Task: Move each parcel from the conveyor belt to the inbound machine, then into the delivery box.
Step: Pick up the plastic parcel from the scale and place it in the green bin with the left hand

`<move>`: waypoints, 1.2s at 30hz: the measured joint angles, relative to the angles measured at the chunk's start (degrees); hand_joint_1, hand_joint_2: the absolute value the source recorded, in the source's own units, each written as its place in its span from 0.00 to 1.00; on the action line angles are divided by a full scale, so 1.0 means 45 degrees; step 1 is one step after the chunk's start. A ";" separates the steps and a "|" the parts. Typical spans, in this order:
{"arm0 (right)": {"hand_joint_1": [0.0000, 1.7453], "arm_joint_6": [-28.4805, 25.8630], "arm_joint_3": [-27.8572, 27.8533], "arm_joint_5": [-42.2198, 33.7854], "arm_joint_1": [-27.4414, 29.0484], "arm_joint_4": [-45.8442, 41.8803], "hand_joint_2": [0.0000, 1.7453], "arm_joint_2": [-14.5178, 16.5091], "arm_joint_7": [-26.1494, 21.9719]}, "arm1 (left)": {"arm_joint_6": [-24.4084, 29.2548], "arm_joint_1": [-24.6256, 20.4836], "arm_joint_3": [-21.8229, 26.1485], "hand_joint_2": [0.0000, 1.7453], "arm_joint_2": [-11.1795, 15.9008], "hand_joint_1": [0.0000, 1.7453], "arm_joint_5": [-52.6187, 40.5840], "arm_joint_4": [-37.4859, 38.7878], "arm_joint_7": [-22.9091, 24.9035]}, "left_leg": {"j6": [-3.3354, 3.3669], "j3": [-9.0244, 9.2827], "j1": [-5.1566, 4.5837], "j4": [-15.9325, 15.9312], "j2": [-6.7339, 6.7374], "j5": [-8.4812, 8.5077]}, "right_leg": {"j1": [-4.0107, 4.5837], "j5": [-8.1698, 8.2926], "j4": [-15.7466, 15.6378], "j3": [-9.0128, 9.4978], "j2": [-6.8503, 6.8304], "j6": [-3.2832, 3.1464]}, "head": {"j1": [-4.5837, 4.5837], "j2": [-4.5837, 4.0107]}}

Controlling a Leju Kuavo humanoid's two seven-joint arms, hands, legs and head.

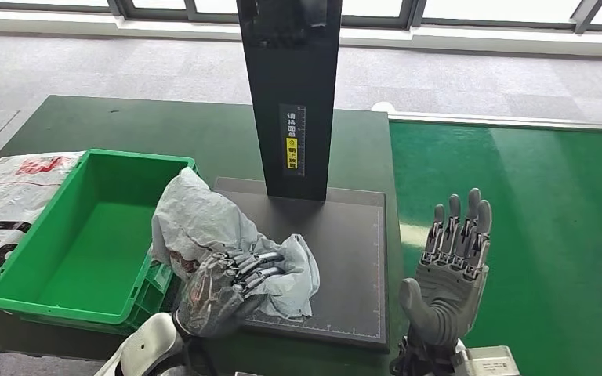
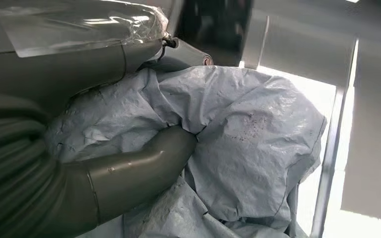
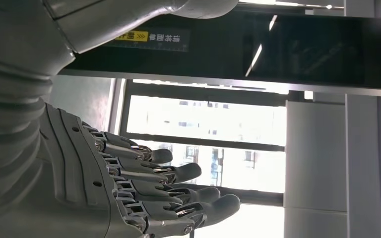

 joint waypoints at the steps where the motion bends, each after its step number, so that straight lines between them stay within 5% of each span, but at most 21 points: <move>1: 0.00 -0.0025 0.0002 0.0012 0.0028 -0.0059 1.00 -0.0002 0.0000 | 0.0510 -0.0079 0.0001 1.00 -0.0114 1.00 0.0358 -0.0176 -0.0251 | 0.0003 -0.0001 0.0000 0.0002 0.0001 -0.0002 | -0.0003 -0.0001 -0.0001 -0.0004 0.0001 0.0000 | 0.0000 0.0000; 7: 0.00 -0.0075 0.0010 0.0141 0.0092 -0.0314 1.00 -0.0002 0.0000 | 0.2060 -0.0527 0.0002 1.00 -0.0615 1.00 0.1492 -0.1076 -0.1070 | 0.0006 -0.0007 0.0002 0.0001 0.0002 -0.0005 | -0.0005 -0.0007 -0.0002 -0.0011 0.0000 0.0001 | 0.0001 0.0000; 19: 0.00 -0.0073 0.0010 0.0364 0.0390 -0.0693 1.00 -0.0002 0.0000 | 0.2692 -0.0843 0.0002 1.00 -0.0665 1.00 0.2401 -0.1454 -0.1592 | 0.0007 -0.0007 0.0002 0.0001 0.0005 -0.0004 | -0.0003 -0.0007 -0.0001 -0.0012 0.0001 0.0001 | 0.0000 0.0000; 27: 0.00 -0.0073 0.0063 0.0346 0.0455 -0.0709 1.00 -0.0002 0.0000 | 0.2823 -0.1967 0.1059 1.00 -0.0550 1.00 0.2337 -0.0220 -0.0013 | 0.0007 -0.0008 0.0007 0.0000 0.0002 0.0007 | -0.0003 -0.0006 0.0003 -0.0011 -0.0002 0.0000 | 0.0001 0.0000; 36: 0.00 -0.0074 0.0216 0.0336 0.0478 -0.0708 1.00 -0.0002 0.0000 | 0.2786 -0.2919 0.2518 1.00 -0.0428 1.00 0.2617 0.1719 0.0177 | 0.0006 -0.0020 0.0013 0.0000 0.0011 0.0017 | -0.0001 -0.0001 0.0011 -0.0017 0.0006 -0.0004 | 0.0001 0.0000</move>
